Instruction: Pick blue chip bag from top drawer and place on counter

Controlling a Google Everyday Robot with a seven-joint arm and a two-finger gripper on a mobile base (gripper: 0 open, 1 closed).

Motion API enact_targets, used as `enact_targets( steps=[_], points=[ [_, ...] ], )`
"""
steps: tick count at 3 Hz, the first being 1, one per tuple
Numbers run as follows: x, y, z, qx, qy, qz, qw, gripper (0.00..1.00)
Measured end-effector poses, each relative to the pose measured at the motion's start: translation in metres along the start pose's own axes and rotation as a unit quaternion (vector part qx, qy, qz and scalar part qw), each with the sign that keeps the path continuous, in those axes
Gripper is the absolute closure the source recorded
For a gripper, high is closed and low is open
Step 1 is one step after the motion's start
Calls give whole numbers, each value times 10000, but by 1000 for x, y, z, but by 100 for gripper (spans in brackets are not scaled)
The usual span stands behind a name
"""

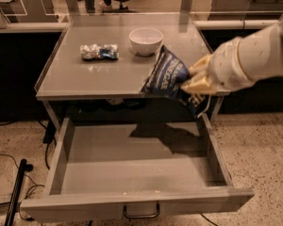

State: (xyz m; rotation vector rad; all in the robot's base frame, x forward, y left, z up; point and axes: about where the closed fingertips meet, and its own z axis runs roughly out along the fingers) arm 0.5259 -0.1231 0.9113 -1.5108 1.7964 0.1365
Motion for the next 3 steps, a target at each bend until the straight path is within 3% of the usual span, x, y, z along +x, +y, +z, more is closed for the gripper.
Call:
enact_targets(
  steps=[2,3],
  points=[
    [-27,-108,-9,400,82,59,9991,100],
    [-26,-109,-7,399,83,77,9991,100]
  ],
)
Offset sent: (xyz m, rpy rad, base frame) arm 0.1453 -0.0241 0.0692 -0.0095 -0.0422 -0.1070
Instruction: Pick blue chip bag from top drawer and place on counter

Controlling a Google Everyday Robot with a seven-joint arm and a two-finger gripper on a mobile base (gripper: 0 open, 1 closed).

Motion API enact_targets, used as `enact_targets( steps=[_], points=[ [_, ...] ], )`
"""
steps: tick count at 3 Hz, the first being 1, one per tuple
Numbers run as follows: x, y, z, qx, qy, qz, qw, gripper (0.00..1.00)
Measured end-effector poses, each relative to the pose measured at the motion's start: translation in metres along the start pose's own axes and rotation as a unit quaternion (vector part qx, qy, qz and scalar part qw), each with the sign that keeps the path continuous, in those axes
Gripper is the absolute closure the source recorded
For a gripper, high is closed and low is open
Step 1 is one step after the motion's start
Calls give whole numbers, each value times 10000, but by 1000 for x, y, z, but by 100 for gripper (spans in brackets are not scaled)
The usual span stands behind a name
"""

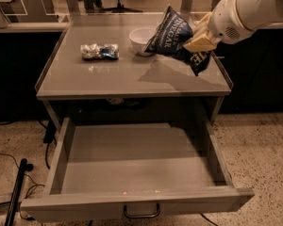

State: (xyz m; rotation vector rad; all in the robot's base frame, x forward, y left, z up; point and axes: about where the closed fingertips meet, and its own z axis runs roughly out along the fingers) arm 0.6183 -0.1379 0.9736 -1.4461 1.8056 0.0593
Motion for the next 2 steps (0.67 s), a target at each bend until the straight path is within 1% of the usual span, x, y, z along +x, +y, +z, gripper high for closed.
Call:
enact_targets(
  steps=[1,2],
  points=[
    [12,-7,15,11,-5,168,9999,100],
    [36,-13,36,33,52,427,9991,100]
  ],
)
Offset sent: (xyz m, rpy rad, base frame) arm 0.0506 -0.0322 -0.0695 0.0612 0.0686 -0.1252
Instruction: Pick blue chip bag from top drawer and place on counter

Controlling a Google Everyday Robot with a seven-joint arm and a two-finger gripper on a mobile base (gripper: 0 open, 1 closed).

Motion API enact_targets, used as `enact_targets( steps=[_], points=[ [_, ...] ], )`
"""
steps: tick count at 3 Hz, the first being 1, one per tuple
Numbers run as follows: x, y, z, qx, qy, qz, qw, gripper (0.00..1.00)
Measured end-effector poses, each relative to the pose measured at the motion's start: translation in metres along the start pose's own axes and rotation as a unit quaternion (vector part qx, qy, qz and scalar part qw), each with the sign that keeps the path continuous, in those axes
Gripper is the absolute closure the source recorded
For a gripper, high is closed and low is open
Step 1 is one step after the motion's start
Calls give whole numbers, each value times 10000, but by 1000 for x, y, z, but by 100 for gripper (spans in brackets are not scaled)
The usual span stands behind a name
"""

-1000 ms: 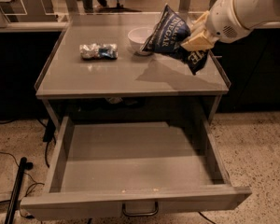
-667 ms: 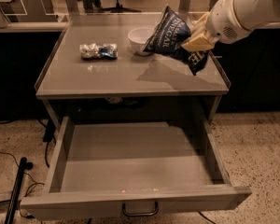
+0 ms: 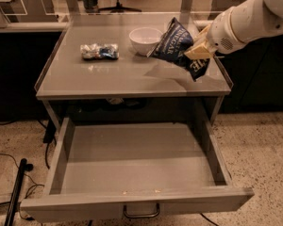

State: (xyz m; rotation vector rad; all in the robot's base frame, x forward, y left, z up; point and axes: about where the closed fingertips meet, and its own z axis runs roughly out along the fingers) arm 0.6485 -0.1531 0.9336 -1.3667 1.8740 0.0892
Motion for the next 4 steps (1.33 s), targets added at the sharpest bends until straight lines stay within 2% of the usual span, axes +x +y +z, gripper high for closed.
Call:
enact_targets(
  steps=[2,4],
  points=[
    [26,-25,35,75,85,270,9996,100],
    [47,-35,68,19,225,462,9987,100]
  ],
)
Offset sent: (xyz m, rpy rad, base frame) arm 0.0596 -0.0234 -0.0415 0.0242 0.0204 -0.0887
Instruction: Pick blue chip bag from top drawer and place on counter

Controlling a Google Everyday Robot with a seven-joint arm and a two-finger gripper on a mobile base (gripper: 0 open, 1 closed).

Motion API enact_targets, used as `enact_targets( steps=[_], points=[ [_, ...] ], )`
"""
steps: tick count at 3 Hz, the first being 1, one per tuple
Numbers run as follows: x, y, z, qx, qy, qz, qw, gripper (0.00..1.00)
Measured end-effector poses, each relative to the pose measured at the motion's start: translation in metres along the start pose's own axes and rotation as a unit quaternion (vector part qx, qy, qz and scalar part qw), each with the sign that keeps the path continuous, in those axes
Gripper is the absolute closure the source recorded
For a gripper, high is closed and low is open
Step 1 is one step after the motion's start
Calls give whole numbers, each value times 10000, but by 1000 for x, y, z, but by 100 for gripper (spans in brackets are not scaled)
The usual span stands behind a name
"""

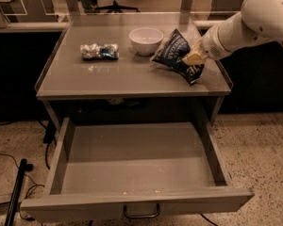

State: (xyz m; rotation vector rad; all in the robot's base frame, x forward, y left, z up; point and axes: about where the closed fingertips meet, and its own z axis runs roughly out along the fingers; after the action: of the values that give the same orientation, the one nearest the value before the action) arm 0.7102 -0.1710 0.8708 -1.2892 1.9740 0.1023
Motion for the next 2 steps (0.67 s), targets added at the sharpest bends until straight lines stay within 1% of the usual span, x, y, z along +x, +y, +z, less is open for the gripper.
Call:
enact_targets(
  steps=[1,2],
  points=[
    [6,-2,10,-69,75,48,9999,100],
    [6,-2,10,-69,75,48,9999,82]
  ],
)
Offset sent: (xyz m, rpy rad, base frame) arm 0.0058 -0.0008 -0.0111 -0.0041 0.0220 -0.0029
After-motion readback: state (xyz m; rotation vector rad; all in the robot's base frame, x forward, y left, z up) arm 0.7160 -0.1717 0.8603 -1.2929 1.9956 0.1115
